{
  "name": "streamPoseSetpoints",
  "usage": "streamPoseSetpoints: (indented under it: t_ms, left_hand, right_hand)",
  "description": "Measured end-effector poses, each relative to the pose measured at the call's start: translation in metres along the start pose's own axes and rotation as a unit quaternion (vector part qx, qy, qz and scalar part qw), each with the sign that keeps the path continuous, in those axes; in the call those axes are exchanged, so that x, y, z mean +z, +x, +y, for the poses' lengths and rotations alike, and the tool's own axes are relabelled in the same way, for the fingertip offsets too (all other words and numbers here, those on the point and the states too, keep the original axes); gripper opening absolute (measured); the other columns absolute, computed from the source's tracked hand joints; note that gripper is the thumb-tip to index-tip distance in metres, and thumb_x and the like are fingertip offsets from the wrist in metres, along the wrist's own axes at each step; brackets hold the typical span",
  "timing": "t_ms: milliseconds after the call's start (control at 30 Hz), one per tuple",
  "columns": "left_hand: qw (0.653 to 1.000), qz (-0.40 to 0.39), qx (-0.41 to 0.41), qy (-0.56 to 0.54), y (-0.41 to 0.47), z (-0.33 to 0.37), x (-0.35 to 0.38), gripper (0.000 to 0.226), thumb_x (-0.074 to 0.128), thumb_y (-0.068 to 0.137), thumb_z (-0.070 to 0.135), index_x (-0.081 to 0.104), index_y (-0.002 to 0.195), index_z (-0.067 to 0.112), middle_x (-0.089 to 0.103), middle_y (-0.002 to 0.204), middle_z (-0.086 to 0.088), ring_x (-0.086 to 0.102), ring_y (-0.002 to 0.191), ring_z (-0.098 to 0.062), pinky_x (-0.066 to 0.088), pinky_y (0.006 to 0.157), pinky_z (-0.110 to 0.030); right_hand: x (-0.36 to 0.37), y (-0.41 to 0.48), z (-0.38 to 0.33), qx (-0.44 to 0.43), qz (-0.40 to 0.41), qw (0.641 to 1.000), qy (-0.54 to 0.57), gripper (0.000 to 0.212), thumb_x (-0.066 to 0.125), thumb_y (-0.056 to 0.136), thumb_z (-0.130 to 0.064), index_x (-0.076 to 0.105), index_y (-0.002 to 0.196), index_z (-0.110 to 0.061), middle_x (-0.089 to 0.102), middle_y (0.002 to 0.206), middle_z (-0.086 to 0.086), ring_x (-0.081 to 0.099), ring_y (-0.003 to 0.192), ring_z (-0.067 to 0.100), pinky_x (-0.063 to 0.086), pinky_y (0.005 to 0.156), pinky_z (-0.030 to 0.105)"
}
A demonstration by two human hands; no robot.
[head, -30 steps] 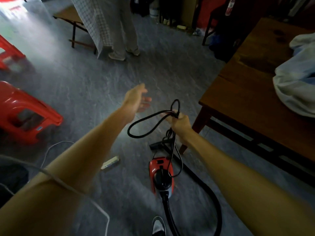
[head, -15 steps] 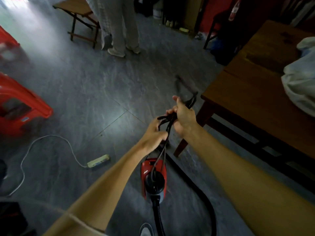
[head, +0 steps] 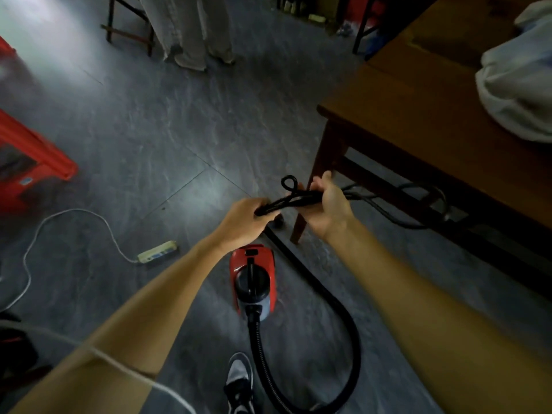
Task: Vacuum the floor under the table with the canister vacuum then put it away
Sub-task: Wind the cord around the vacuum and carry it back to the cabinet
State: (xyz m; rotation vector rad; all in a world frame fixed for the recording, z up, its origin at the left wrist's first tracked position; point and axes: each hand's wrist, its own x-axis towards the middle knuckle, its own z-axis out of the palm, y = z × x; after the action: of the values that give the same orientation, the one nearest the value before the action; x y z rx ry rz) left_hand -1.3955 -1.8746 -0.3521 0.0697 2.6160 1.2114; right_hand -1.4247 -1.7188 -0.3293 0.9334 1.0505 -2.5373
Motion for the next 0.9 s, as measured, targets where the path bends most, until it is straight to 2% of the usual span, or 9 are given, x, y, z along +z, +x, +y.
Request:
streamPoseSetpoints:
  t_ms: [133,233,367,433,500,600,700,800,900]
  left_hand:
    - [0.998,-0.009,0.017,0.054,-0.004,0.000,0.009,0.025,0.052,0.095,0.032,0.052,0.070,0.032,0.052,0.059,0.005,0.045,0.049,-0.008,0.032,0.043,-0.013]
    - [0.998,-0.015,0.036,0.056,-0.004,0.008,0.018,0.008,0.057,0.091,0.037,0.056,0.089,0.030,0.060,0.069,0.007,0.054,0.056,-0.003,0.036,0.051,-0.014]
    - [0.997,-0.006,0.055,0.056,-0.006,0.018,0.027,0.023,0.049,0.095,0.039,0.062,0.104,0.022,0.058,0.066,0.009,0.052,0.049,-0.002,0.039,0.045,-0.016]
    - [0.995,0.007,0.058,0.083,-0.007,0.020,0.029,0.030,0.047,0.095,0.041,0.066,0.104,0.019,0.061,0.076,0.002,0.059,0.062,-0.014,0.047,0.056,-0.027]
    - [0.999,0.009,0.033,0.022,-0.006,0.025,0.032,0.039,0.047,0.094,0.045,0.069,0.097,0.012,0.062,0.074,-0.005,0.059,0.063,-0.019,0.047,0.057,-0.033]
    - [0.997,0.023,-0.019,-0.067,-0.001,0.032,0.036,0.051,0.049,0.093,0.047,0.070,0.085,0.001,0.050,0.051,-0.002,0.041,0.041,-0.007,0.031,0.044,-0.023]
    - [0.990,0.087,-0.034,-0.109,0.001,0.033,0.040,0.048,0.056,0.090,0.044,0.071,0.084,-0.002,0.055,0.056,-0.017,0.042,0.045,-0.012,0.031,0.047,-0.026]
    - [0.996,0.088,-0.009,-0.033,0.001,0.038,0.045,0.038,0.049,0.095,0.034,0.065,0.074,0.006,0.056,0.056,-0.004,0.044,0.046,-0.011,0.032,0.046,-0.022]
    - [0.991,0.097,0.060,0.068,-0.002,0.031,0.044,0.035,0.041,0.096,0.023,0.038,0.061,0.022,0.042,0.053,0.005,0.038,0.047,-0.011,0.031,0.047,-0.026]
  right_hand:
    - [-0.024,0.000,0.006,-0.009,0.007,0.994,-0.104,0.026,0.063,0.093,-0.029,0.055,0.084,-0.006,0.054,0.084,0.004,0.064,0.083,0.021,0.057,0.082,0.042]
    - [-0.023,-0.004,0.007,-0.029,-0.003,0.993,-0.116,0.025,0.064,0.092,-0.027,0.057,0.083,-0.006,0.056,0.080,0.004,0.063,0.078,0.018,0.060,0.075,0.037]
    - [-0.026,-0.009,0.005,-0.042,0.010,0.987,-0.155,0.024,0.064,0.092,-0.026,0.059,0.080,-0.006,0.062,0.074,0.004,0.066,0.071,0.018,0.059,0.079,0.039]
    - [-0.030,-0.008,0.003,-0.070,0.027,0.975,-0.209,0.029,0.067,0.090,-0.031,0.061,0.075,-0.007,0.066,0.073,0.005,0.069,0.073,0.021,0.058,0.084,0.043]
    - [-0.032,-0.007,0.003,-0.091,0.033,0.969,-0.228,0.028,0.071,0.087,-0.031,0.061,0.074,-0.008,0.068,0.075,0.006,0.070,0.076,0.021,0.059,0.084,0.044]
    - [-0.035,-0.008,0.005,-0.101,0.034,0.962,-0.251,0.026,0.074,0.084,-0.030,0.062,0.080,-0.008,0.069,0.078,0.005,0.071,0.077,0.018,0.060,0.079,0.037]
    - [-0.036,-0.009,0.005,-0.125,0.024,0.954,-0.270,0.028,0.074,0.084,-0.030,0.062,0.089,-0.006,0.069,0.075,0.002,0.070,0.072,0.013,0.060,0.074,0.032]
    - [-0.036,-0.007,0.005,-0.148,0.034,0.948,-0.279,0.024,0.073,0.084,-0.033,0.063,0.082,-0.011,0.069,0.075,-0.001,0.070,0.077,0.016,0.059,0.079,0.037]
    - [-0.039,-0.004,-0.005,-0.158,0.097,0.944,-0.275,0.024,0.072,0.084,-0.039,0.065,0.070,-0.021,0.072,0.079,0.000,0.071,0.086,0.022,0.058,0.084,0.044]
